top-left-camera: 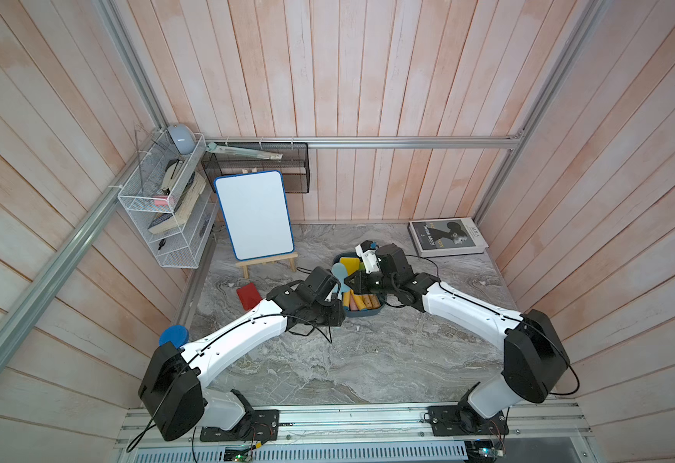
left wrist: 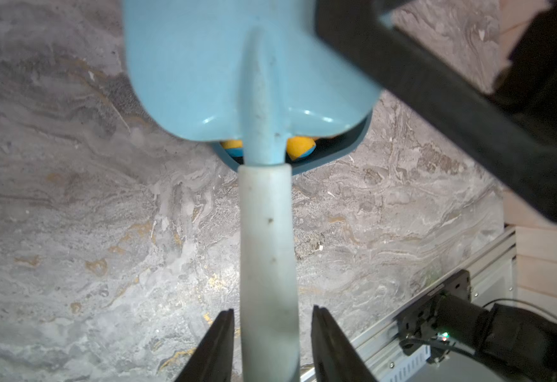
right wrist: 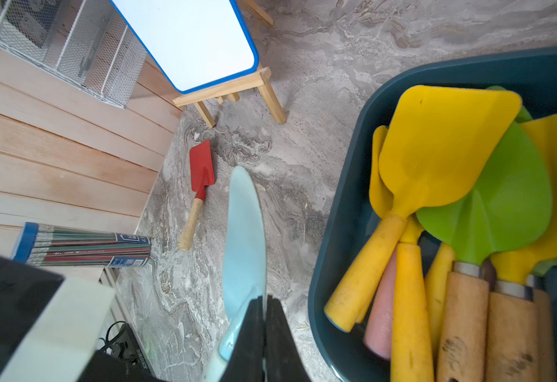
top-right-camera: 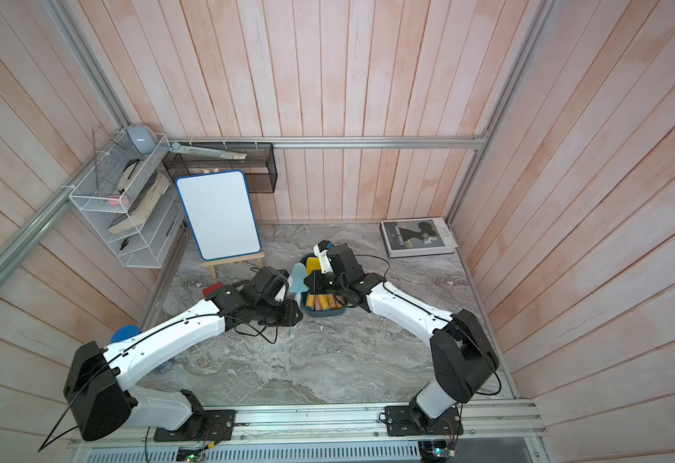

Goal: Put the shovel into the storage box
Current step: Place the shovel in the storage box.

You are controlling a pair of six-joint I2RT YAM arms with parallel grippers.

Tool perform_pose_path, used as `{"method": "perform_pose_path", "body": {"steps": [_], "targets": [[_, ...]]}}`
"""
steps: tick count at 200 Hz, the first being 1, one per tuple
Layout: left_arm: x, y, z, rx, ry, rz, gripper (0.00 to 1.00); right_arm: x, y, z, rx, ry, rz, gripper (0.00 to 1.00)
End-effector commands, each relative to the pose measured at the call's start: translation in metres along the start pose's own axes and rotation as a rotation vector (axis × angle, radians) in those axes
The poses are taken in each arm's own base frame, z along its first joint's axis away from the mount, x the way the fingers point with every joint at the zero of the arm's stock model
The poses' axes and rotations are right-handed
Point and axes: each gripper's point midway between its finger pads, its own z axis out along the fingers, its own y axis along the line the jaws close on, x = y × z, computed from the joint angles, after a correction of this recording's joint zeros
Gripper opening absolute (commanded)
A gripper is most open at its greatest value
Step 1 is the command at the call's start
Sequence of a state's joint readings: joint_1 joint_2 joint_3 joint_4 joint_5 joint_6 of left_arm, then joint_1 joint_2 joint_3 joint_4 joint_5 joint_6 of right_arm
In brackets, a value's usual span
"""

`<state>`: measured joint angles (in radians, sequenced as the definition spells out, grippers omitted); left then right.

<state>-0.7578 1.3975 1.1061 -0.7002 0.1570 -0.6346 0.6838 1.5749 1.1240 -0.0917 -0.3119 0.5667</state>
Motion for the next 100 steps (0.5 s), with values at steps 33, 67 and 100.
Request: {"method": "perform_pose_path", "body": {"steps": [33, 67, 100], "targets": [[-0.012, -0.015, -0.013, 0.07, -0.077, 0.036, 0.61, -0.023, -0.027, -0.021, -0.043, -0.048, -0.016, 0.0], [-0.013, -0.016, -0.015, 0.083, -0.095, 0.042, 0.62, -0.034, -0.045, -0.03, -0.108, -0.028, -0.056, 0.0], [-0.014, -0.018, -0.016, 0.099, -0.111, 0.046, 0.63, -0.04, -0.059, -0.026, -0.103, 0.026, -0.144, 0.0]]}}
